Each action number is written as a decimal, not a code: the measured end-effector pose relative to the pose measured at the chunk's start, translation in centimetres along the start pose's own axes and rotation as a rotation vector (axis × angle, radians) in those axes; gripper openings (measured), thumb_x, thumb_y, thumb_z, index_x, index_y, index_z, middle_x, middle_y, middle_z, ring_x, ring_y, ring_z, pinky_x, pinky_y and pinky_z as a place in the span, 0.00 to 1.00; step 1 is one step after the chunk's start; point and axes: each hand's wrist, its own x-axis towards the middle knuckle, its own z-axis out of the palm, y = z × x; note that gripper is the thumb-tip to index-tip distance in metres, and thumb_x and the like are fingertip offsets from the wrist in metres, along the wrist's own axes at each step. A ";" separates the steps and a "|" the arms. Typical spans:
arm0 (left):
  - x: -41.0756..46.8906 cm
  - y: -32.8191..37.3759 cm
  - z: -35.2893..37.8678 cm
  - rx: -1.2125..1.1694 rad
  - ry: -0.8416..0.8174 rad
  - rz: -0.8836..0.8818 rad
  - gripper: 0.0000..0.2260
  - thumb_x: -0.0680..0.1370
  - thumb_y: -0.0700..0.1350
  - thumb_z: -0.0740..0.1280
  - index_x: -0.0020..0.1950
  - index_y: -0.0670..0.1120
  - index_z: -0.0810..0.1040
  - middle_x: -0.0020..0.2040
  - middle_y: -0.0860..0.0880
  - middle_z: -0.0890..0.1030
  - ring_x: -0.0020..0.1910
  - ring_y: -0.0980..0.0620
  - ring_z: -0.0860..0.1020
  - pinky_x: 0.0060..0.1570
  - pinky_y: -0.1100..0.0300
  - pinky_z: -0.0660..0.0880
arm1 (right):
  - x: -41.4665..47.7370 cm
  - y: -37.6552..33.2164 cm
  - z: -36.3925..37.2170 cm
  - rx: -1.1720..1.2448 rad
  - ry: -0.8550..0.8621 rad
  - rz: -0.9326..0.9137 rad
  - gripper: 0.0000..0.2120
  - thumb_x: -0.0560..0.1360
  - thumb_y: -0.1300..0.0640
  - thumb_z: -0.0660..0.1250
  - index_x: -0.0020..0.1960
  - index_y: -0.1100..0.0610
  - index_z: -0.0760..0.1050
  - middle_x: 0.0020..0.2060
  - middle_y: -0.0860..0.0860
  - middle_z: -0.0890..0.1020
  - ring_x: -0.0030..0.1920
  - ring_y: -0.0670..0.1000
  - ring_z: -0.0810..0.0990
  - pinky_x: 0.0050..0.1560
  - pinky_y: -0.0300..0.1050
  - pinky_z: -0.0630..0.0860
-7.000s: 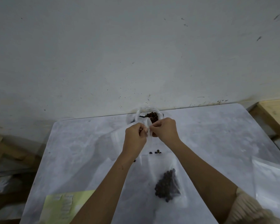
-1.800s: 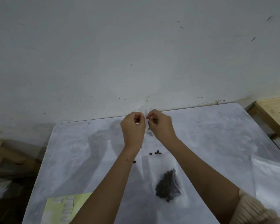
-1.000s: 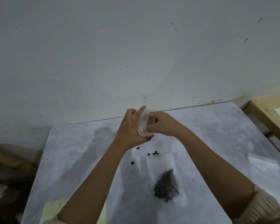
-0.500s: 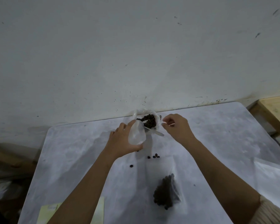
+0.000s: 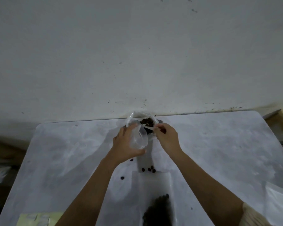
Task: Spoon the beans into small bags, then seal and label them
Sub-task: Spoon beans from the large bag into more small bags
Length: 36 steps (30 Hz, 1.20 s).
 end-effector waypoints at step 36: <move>0.7 2.2 0.6 -0.105 0.166 0.115 0.42 0.65 0.57 0.73 0.74 0.52 0.58 0.72 0.60 0.57 0.71 0.64 0.57 0.71 0.51 0.60 | -0.7 1.6 -1.6 0.247 0.367 -0.048 0.12 0.80 0.64 0.54 0.49 0.62 0.76 0.44 0.54 0.80 0.39 0.46 0.78 0.41 0.29 0.74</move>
